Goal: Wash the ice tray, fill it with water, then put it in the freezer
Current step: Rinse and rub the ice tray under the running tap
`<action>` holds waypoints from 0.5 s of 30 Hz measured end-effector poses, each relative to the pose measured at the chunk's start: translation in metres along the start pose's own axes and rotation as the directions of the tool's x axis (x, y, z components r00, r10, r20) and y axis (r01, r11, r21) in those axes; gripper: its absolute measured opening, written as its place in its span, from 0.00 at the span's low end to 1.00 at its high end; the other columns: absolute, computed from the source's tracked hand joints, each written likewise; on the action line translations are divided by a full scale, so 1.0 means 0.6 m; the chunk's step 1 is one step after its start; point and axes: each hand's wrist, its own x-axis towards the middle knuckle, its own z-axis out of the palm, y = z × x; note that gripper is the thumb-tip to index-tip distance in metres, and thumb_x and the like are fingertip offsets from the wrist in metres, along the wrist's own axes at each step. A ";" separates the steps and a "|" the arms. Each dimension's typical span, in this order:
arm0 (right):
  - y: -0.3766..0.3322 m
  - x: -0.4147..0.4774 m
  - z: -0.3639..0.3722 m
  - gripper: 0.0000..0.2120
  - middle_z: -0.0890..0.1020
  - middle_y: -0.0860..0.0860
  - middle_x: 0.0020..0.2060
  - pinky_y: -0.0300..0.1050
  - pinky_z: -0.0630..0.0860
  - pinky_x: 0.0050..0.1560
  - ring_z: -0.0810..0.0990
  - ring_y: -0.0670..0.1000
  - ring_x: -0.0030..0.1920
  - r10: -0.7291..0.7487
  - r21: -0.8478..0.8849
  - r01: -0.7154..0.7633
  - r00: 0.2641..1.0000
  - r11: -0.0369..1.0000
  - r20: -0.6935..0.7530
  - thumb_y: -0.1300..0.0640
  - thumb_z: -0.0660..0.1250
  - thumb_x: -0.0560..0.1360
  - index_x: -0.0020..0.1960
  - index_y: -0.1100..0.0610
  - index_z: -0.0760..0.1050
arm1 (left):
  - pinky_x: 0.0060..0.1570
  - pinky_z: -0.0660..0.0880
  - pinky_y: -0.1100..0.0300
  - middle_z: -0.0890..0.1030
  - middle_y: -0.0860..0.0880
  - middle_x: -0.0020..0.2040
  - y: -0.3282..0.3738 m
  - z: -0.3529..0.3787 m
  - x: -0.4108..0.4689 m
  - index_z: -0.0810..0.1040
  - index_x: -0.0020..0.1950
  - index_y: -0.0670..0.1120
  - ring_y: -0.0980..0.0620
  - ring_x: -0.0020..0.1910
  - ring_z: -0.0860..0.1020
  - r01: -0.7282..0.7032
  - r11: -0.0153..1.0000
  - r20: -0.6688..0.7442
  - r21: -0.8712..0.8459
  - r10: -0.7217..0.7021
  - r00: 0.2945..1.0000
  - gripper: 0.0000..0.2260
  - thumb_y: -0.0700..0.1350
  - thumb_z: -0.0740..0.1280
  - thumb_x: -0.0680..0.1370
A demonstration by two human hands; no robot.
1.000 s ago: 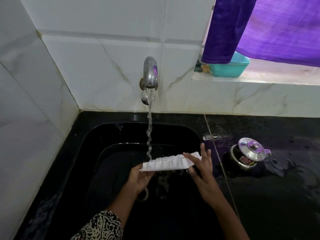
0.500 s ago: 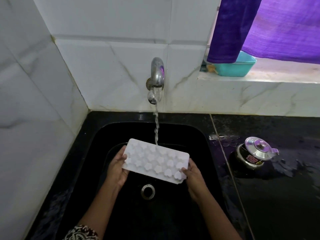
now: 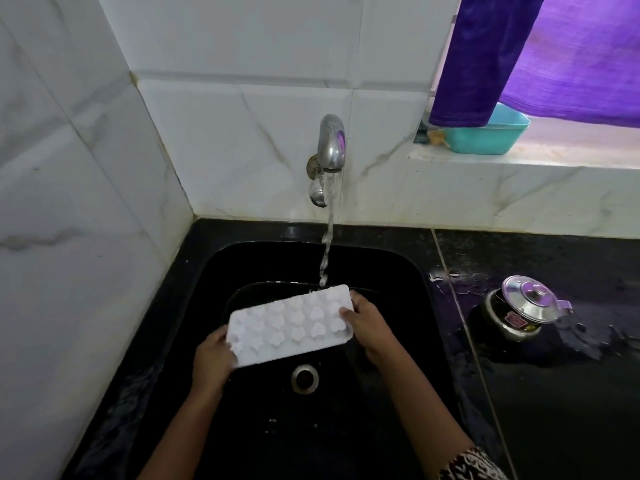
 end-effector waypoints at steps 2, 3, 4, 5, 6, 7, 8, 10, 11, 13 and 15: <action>-0.007 -0.021 -0.028 0.21 0.78 0.52 0.59 0.46 0.76 0.56 0.79 0.51 0.55 -0.064 -0.093 0.057 0.995 0.994 -0.071 0.64 0.60 0.77 0.69 0.54 0.68 | 0.40 0.76 0.55 0.81 0.47 0.37 -0.021 0.039 -0.011 0.81 0.51 0.40 0.42 0.44 0.79 0.131 0.991 0.083 -0.038 -0.127 0.988 0.11 0.32 0.60 0.78; -0.010 -0.030 -0.044 0.24 0.76 0.52 0.62 0.47 0.74 0.59 0.77 0.52 0.58 -0.097 -0.156 0.079 0.989 0.985 -0.114 0.65 0.60 0.77 0.72 0.54 0.64 | 0.41 0.75 0.52 0.82 0.48 0.35 -0.024 0.063 -0.020 0.81 0.47 0.42 0.41 0.45 0.79 0.190 0.981 0.122 -0.048 -0.183 0.976 0.10 0.36 0.60 0.80; -0.012 -0.037 -0.060 0.26 0.73 0.51 0.64 0.47 0.72 0.62 0.75 0.52 0.61 -0.125 -0.213 0.090 0.980 0.973 -0.157 0.65 0.60 0.78 0.74 0.55 0.61 | 0.41 0.74 0.52 0.82 0.48 0.35 -0.025 0.087 -0.026 0.80 0.46 0.42 0.41 0.46 0.79 0.268 0.961 0.163 -0.070 -0.254 0.953 0.11 0.42 0.59 0.82; -0.015 -0.044 -0.077 0.27 0.72 0.51 0.64 0.46 0.71 0.63 0.73 0.53 0.62 -0.150 -0.249 0.100 0.970 0.963 -0.190 0.65 0.60 0.78 0.75 0.54 0.60 | 0.41 0.74 0.52 0.82 0.46 0.38 -0.021 0.110 -0.032 0.78 0.49 0.42 0.42 0.45 0.79 0.363 0.925 0.221 -0.110 -0.333 0.917 0.14 0.48 0.57 0.83; -0.015 -0.051 -0.093 0.27 0.71 0.50 0.65 0.45 0.70 0.62 0.72 0.52 0.63 -0.174 -0.263 0.116 0.962 0.958 -0.210 0.66 0.60 0.78 0.75 0.54 0.60 | 0.43 0.74 0.51 0.82 0.44 0.43 -0.018 0.130 -0.033 0.77 0.54 0.43 0.41 0.46 0.78 0.442 0.884 0.296 -0.152 -0.386 0.874 0.19 0.55 0.54 0.83; -0.015 -0.058 -0.109 0.27 0.71 0.49 0.64 0.43 0.71 0.59 0.73 0.51 0.62 -0.202 -0.263 0.142 0.956 0.954 -0.215 0.67 0.59 0.77 0.74 0.53 0.61 | 0.47 0.74 0.49 0.81 0.42 0.48 -0.013 0.148 -0.032 0.75 0.58 0.43 0.40 0.49 0.78 0.500 0.845 0.366 -0.190 -0.411 0.835 0.24 0.61 0.52 0.82; -0.013 -0.063 -0.122 0.27 0.73 0.47 0.62 0.41 0.72 0.55 0.74 0.50 0.60 -0.240 -0.265 0.178 0.946 0.948 -0.220 0.68 0.59 0.76 0.72 0.51 0.64 | 0.52 0.72 0.46 0.80 0.40 0.52 -0.009 0.163 -0.028 0.74 0.60 0.43 0.39 0.53 0.78 0.544 0.810 0.425 -0.221 -0.422 0.801 0.28 0.65 0.50 0.80; -0.005 -0.068 -0.140 0.27 0.76 0.41 0.57 0.38 0.72 0.53 0.75 0.48 0.59 -0.331 -0.273 0.262 0.911 0.925 -0.245 0.72 0.59 0.73 0.64 0.46 0.69 | 0.58 0.68 0.42 0.77 0.36 0.59 0.003 0.179 -0.014 0.72 0.63 0.42 0.36 0.60 0.75 0.613 0.740 0.505 -0.275 -0.432 0.747 0.35 0.71 0.50 0.76; 0.003 -0.068 -0.144 0.26 0.77 0.39 0.58 0.39 0.72 0.56 0.75 0.48 0.61 -0.375 -0.247 0.313 0.888 0.917 -0.266 0.73 0.60 0.72 0.60 0.45 0.72 | 0.61 0.67 0.40 0.76 0.35 0.61 0.011 0.185 -0.008 0.72 0.64 0.42 0.34 0.62 0.73 0.639 0.703 0.531 -0.312 -0.428 0.731 0.37 0.72 0.52 0.74; 0.021 -0.065 -0.135 0.24 0.75 0.43 0.64 0.41 0.68 0.64 0.70 0.45 0.67 -0.426 -0.139 0.404 0.840 0.904 -0.335 0.74 0.61 0.74 0.49 0.44 0.78 | 0.57 0.73 0.40 0.75 0.35 0.60 0.029 0.187 -0.005 0.71 0.63 0.40 0.35 0.58 0.75 0.653 0.646 0.547 -0.395 -0.405 0.732 0.30 0.65 0.59 0.77; 0.034 -0.061 -0.112 0.24 0.71 0.48 0.68 0.38 0.69 0.62 0.71 0.43 0.66 -0.302 0.126 0.412 0.812 0.902 -0.499 0.75 0.61 0.74 0.41 0.46 0.83 | 0.38 0.81 0.48 0.75 0.36 0.56 0.045 0.183 -0.012 0.73 0.54 0.40 0.40 0.47 0.77 0.580 0.633 0.474 -0.513 -0.355 0.806 0.08 0.44 0.63 0.80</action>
